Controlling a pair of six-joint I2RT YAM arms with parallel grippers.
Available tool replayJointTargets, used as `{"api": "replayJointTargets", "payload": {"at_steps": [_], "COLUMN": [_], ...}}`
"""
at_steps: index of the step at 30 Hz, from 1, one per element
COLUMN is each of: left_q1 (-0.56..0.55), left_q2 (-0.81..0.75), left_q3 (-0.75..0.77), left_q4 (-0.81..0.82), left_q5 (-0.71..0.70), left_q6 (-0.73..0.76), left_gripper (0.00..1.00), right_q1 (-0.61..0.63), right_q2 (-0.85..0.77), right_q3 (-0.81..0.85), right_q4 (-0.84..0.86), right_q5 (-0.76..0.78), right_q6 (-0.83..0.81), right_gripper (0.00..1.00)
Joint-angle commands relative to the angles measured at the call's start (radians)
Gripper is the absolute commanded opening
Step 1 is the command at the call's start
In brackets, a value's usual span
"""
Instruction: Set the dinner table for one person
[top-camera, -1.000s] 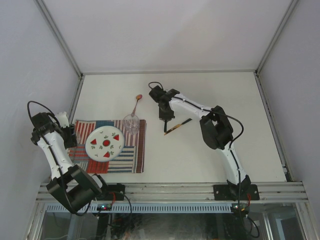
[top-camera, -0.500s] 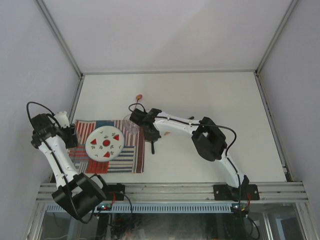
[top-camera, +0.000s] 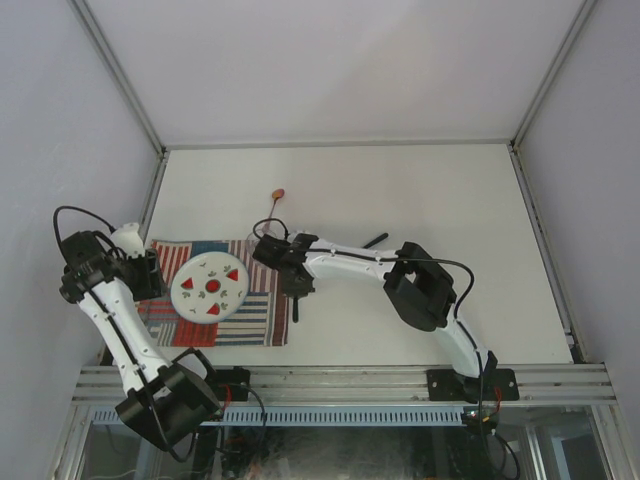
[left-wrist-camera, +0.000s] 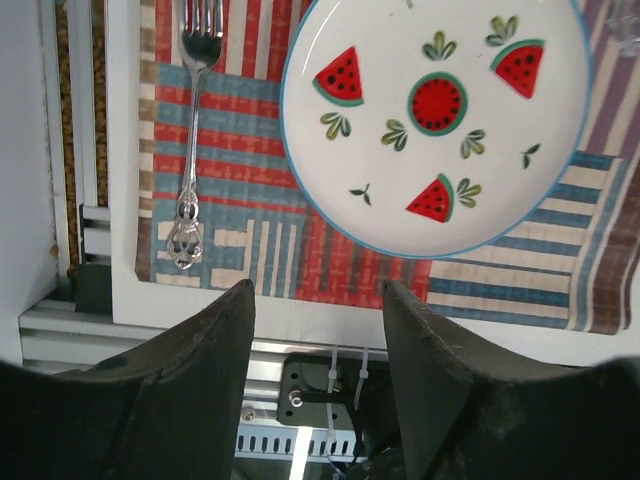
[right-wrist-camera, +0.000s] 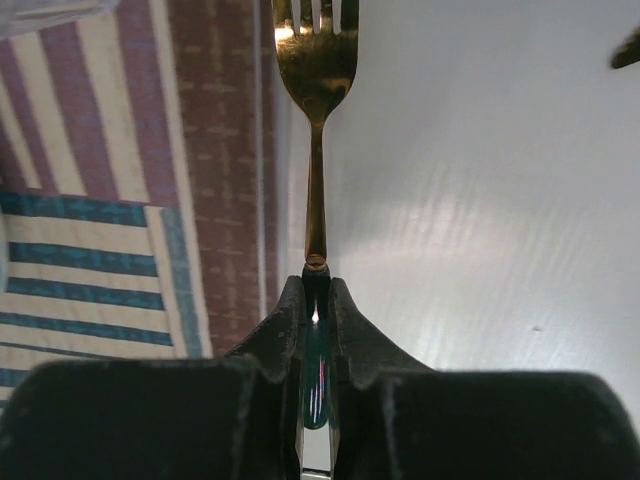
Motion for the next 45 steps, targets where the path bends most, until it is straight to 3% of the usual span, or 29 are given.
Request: {"api": "replayJointTargets", "payload": {"at_steps": [1,11,22,23,24,27,30,35,45], "left_q1": [-0.014,-0.221,-0.330,-0.345,-0.357,-0.405,-0.450,-0.542,-0.792], "left_q2": [-0.008,-0.033,-0.026,-0.028,-0.029,-0.031,-0.015,0.029,0.147], "left_q3": [0.109,0.108,0.126,0.129,0.132,0.132,0.140,0.167,0.172], "left_q4": [-0.039,-0.100,-0.121,-0.124,-0.126,-0.111,-0.084,-0.056,0.060], "left_q5": [0.108,0.117,0.095,0.091,0.087,0.077,0.068,0.046,-0.020], "left_q6": [0.005,-0.001,-0.012,-0.013,-0.015,-0.033,-0.060,-0.098,-0.209], "left_gripper": [0.59,0.57,0.56,0.56,0.56,0.56,0.56,0.56,0.55], "right_q1": [0.028,0.043,0.040,0.040,0.040,0.040,0.037,0.019,-0.043], "right_q2": [-0.028,-0.002,0.048,0.049,0.047,0.035,0.009,-0.074,-0.216], "right_q3": [0.027,0.024,0.037,0.039,0.038,0.035,0.016,-0.076,-0.161], "right_q4": [0.092,0.117,0.121,0.121,0.122,0.123,0.111,0.143,0.012], "right_q5": [0.011,0.031,0.005,0.002,0.004,0.011,0.032,0.062,0.185], "right_q6": [0.077,0.121,0.133,0.132,0.134,0.130,0.133,0.147,0.159], "right_gripper": [0.00,0.00,0.00,0.03,0.14,0.55,0.71,0.82,0.83]}}
